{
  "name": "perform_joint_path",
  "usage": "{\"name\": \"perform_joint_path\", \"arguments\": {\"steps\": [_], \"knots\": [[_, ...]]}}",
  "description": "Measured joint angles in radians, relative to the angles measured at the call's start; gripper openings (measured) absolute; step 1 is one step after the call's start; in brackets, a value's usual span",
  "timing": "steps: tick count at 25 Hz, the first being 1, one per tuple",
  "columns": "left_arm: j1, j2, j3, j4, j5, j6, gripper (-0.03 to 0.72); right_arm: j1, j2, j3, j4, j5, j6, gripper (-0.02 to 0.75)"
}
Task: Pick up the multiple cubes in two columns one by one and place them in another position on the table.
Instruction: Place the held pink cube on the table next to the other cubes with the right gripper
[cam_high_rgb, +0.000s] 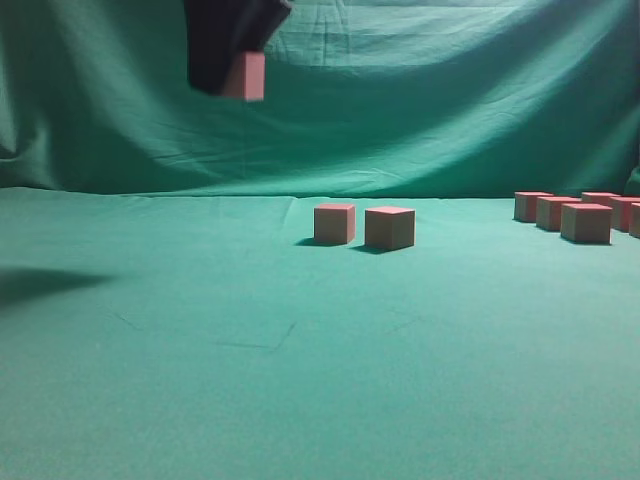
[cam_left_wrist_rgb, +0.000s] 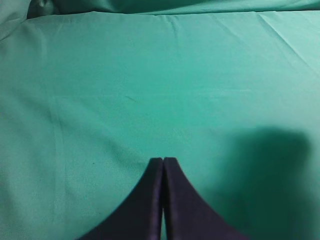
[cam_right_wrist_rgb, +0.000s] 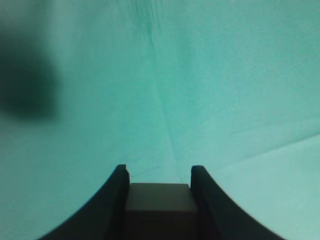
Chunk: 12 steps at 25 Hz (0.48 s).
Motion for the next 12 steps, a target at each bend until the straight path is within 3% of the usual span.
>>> {"name": "perform_joint_path", "arguments": {"steps": [8,12], "knots": [[0.000,0.000,0.000,0.000,0.000,0.000,0.000,-0.007,0.107,-0.059,-0.038,-0.046,-0.380,0.262],[0.000,0.000,0.000,0.000,0.000,0.000,0.000,-0.028,0.136,-0.059,-0.041,-0.051,-0.448,0.262]]}}
